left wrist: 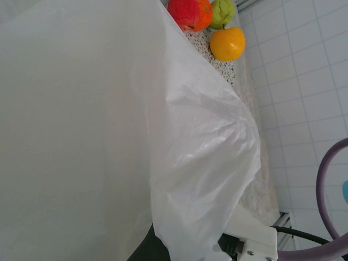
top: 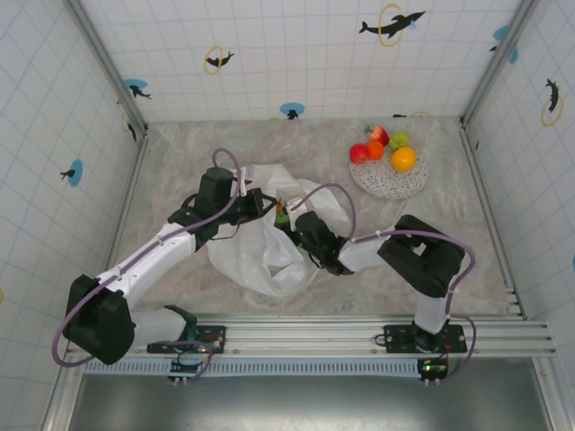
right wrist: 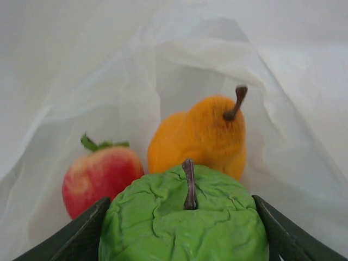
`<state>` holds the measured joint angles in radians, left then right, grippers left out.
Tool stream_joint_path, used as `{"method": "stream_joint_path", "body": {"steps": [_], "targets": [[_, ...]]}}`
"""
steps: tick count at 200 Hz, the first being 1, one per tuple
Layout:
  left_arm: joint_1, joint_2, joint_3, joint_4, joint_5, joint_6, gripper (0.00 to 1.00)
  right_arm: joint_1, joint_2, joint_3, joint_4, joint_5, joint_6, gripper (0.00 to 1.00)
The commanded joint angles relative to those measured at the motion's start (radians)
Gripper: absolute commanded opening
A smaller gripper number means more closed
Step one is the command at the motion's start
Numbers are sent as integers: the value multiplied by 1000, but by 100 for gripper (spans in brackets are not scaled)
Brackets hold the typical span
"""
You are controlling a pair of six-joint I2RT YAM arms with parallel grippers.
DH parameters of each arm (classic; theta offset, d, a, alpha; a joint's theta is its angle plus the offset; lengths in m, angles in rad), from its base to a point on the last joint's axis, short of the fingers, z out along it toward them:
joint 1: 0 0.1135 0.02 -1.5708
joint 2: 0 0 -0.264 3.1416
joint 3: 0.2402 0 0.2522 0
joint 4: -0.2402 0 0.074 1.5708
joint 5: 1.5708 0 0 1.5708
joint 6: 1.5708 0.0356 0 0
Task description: Place the fruits into the plastic bag
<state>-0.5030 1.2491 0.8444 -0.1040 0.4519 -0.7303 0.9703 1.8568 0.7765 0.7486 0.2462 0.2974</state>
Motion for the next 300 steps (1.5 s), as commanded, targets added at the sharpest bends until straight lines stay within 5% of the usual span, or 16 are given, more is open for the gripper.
{"method": "stream_joint_path", "body": {"steps": [1, 67, 123, 172, 300], "targets": [[6, 13, 44, 12, 46, 22, 0, 7, 59, 48, 142, 95, 69, 59], [7, 18, 65, -2, 24, 43, 0, 7, 125, 97, 165, 61, 110, 65], [6, 29, 65, -4, 11, 54, 0, -4, 120, 66, 124, -72, 107, 81], [7, 27, 59, -4, 2, 62, 0, -31, 46, 11, 95, -150, 79, 90], [6, 15, 53, -32, -46, 99, 0, -41, -272, -175, -226, -259, -119, 94]]}}
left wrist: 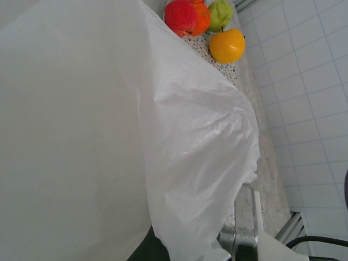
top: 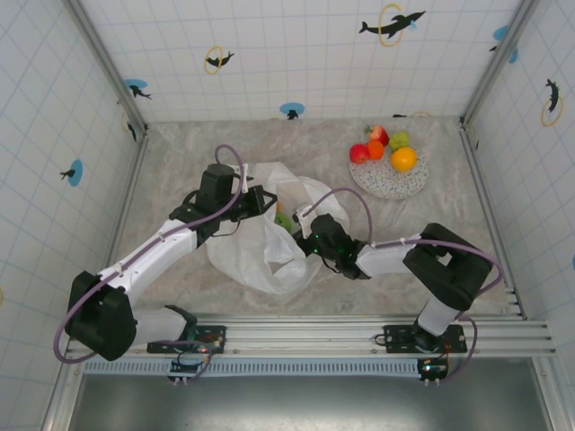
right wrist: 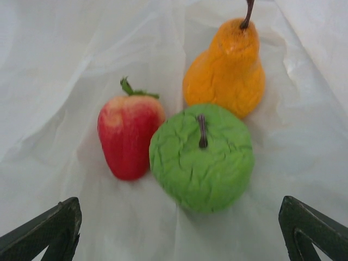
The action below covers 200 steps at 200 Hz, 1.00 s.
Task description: Place the fruits into the plastic bag
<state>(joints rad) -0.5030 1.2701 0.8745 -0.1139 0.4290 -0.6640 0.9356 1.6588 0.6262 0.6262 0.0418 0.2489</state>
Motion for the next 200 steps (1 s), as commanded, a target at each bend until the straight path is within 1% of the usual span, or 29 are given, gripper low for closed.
{"method": "stream_joint_path", "body": {"steps": [1, 24, 65, 83, 103, 152, 200], "targets": [[6, -6, 24, -22, -23, 33, 0, -7, -77, -26, -108, -57, -74, 94], [6, -13, 18, -29, -35, 43, 0, -17, -146, -40, -202, -85, -110, 93], [6, -20, 8, -37, -38, 62, 0, -47, -236, -15, -427, -122, -181, 93], [6, -20, 7, -45, -35, 74, 0, -67, -270, 0, -511, -131, -204, 93], [7, -21, 7, -48, -37, 82, 0, -99, -316, 13, -598, -173, -217, 93], [6, -17, 4, -50, -38, 88, 0, -177, -445, 38, -735, -312, -246, 93], [6, -11, 8, -39, -35, 83, 0, -260, -562, 120, -843, -392, -268, 93]]}}
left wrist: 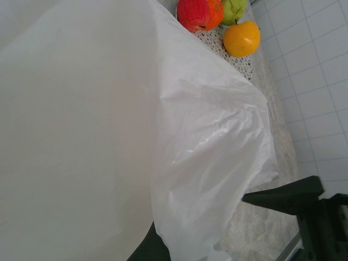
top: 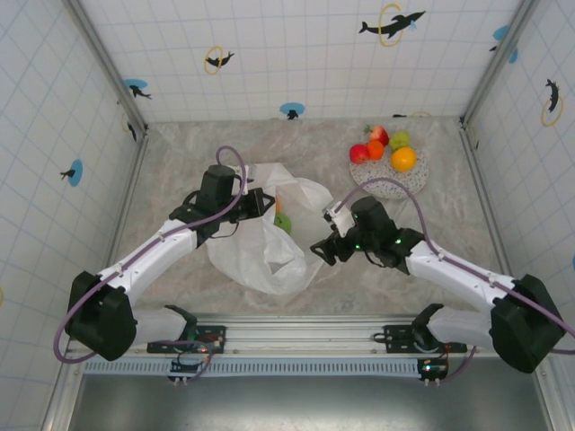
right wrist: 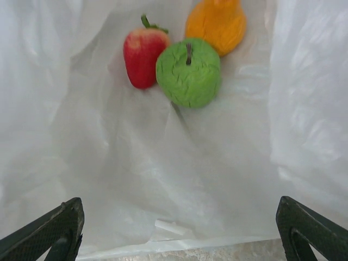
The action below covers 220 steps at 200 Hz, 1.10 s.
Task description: Place the fruits into the plastic bag
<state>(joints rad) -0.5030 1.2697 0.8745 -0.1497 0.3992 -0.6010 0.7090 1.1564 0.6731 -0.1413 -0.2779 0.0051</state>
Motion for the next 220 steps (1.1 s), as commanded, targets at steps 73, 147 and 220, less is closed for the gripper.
{"method": "stream_joint_path", "body": {"steps": [73, 147, 220], "targets": [[6, -3, 14, 18, 5, 3, 0, -225, -120, 196, -103, -60, -48, 96], [6, 11, 15, 57, 39, -60, 0, -288, 12, 252, -80, 386, -42, 100], [6, 11, 21, 55, 41, -77, 0, -425, 221, 303, -17, 525, -33, 100]]}}
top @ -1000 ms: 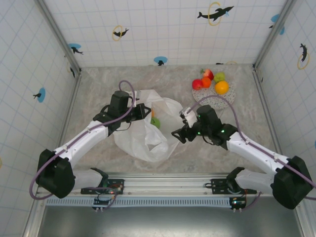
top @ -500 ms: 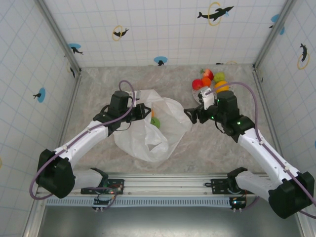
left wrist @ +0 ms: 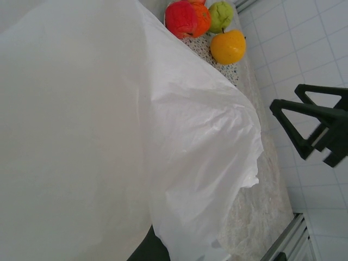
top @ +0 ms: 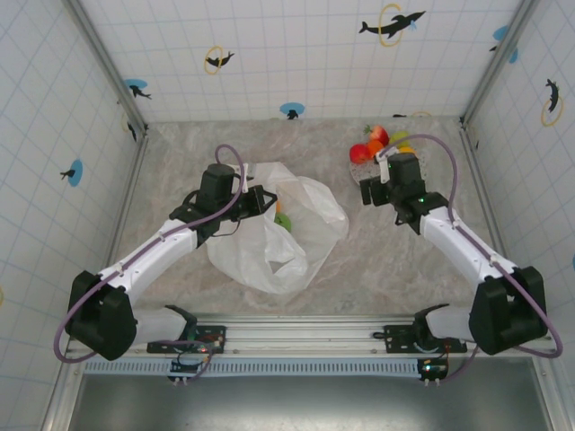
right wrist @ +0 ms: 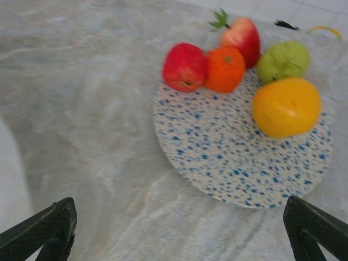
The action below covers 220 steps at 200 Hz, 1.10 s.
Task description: Place the fruits into the plastic bag
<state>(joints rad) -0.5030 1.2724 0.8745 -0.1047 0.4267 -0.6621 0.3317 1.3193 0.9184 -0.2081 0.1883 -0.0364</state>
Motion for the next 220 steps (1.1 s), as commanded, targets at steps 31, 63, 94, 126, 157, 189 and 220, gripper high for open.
{"method": "stream_joint_path", "body": {"steps": [31, 63, 94, 126, 157, 189, 220], "targets": [[6, 5, 25, 10, 15, -32, 0, -105, 178, 113, 78, 102, 11, 100], [6, 7, 26, 11, 25, -47, 0, -156, 300, 194, 81, 115, 4, 100], [6, 12, 33, -1, 32, -49, 0, -173, 405, 270, 79, 144, -7, 100], [6, 8, 35, -11, 26, -48, 0, -178, 507, 361, 60, 174, -33, 100], [6, 5, 35, -13, 24, -48, 0, -181, 599, 442, 36, 243, -82, 100], [7, 7, 32, -15, 23, -48, 0, -180, 684, 519, 11, 293, -135, 100], [7, 7, 28, -16, 22, -50, 0, -181, 756, 596, -19, 309, -162, 100]]}}
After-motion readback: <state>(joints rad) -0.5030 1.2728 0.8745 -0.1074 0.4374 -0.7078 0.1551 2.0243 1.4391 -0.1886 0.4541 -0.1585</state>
